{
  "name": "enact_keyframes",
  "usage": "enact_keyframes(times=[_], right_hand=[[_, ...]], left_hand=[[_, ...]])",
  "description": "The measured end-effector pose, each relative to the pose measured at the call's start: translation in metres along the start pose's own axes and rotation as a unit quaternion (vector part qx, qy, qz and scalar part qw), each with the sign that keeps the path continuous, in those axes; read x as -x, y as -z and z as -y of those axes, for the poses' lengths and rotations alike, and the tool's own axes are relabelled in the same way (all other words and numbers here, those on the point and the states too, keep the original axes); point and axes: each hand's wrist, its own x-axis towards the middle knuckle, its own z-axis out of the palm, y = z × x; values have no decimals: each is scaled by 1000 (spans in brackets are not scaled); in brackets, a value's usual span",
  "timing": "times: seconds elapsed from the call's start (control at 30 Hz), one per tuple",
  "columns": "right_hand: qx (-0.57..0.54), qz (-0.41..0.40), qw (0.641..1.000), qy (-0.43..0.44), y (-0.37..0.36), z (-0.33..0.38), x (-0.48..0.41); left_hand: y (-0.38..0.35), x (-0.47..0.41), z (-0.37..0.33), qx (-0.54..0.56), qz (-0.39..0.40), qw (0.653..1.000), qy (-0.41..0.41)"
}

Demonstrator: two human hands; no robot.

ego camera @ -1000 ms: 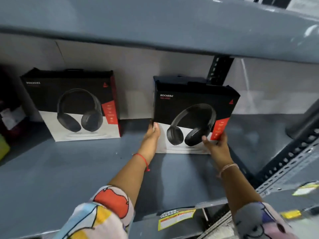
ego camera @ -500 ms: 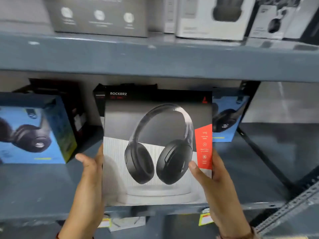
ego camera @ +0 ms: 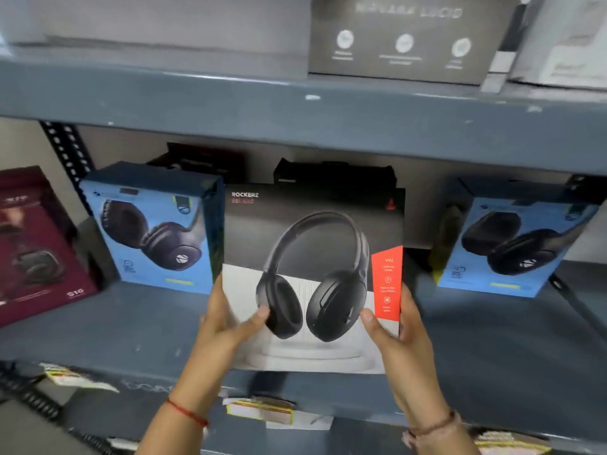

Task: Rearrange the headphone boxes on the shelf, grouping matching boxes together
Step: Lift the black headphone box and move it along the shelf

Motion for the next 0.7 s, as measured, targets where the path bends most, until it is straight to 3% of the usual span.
enact_keyframes(times=[0.07,0.3,0.7], right_hand=[[11,-14,1000,3,-9,-15,-9],[10,-96,995,-2,-17,-63,-53],[15,-103,995,1,-18,-93,-101]], left_hand=[[8,-17,32,-37,29,998,-32],[-14,-82,76,-69,77,995,-14],[-39,-117,104,-91,50,995,-4]])
